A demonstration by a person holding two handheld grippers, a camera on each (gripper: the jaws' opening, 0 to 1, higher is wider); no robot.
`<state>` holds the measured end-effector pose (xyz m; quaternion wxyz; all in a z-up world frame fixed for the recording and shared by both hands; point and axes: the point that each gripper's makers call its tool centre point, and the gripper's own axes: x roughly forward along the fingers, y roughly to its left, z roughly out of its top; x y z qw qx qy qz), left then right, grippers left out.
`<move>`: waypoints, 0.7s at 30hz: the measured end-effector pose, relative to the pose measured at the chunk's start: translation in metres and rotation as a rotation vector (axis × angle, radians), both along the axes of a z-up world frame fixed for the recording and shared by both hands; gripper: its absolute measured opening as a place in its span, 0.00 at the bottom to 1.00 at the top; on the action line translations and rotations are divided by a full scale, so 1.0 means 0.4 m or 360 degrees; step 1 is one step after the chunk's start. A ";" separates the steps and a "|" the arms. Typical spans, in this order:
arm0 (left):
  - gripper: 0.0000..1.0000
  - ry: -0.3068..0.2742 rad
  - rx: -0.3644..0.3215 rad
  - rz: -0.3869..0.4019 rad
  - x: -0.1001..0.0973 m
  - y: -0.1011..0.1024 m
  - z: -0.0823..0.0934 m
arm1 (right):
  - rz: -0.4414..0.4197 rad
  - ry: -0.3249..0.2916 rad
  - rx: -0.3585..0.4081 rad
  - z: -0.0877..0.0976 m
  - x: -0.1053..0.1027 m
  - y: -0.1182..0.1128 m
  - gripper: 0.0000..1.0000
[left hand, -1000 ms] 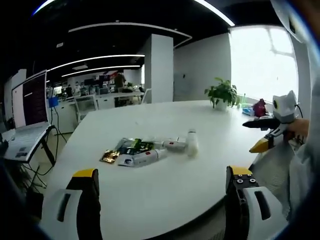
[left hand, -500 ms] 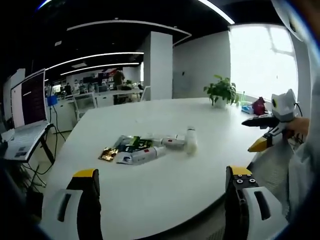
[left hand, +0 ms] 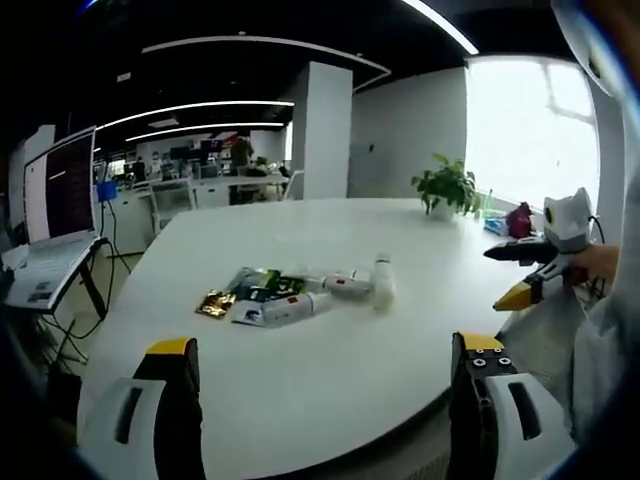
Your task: Arrange the skincare products in the storage area until every visible bottle or jar stands upright without overlapping.
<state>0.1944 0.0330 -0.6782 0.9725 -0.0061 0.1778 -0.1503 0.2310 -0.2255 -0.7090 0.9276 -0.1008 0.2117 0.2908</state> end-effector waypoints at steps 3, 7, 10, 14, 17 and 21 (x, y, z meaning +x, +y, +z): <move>0.99 0.0002 0.0002 -0.0003 0.003 -0.002 0.003 | -0.0002 -0.0003 -0.0013 0.003 0.004 -0.003 1.00; 0.99 -0.0003 0.0000 -0.0004 0.007 0.000 0.008 | -0.0001 -0.0005 -0.0030 0.004 0.011 -0.010 1.00; 0.99 -0.0005 -0.0001 -0.0013 0.009 0.000 0.010 | -0.0002 -0.0009 -0.0043 0.005 0.017 -0.016 1.00; 0.99 -0.0016 -0.0002 -0.0012 0.014 0.003 0.015 | 0.0006 -0.0020 -0.0040 0.012 0.025 -0.015 1.00; 0.99 -0.0014 -0.0039 -0.0020 0.019 0.002 0.019 | 0.0009 -0.0020 -0.0046 0.011 0.031 -0.014 1.00; 0.99 -0.0023 -0.0036 -0.0027 0.024 0.003 0.025 | 0.0012 -0.0028 -0.0044 0.017 0.044 -0.012 1.00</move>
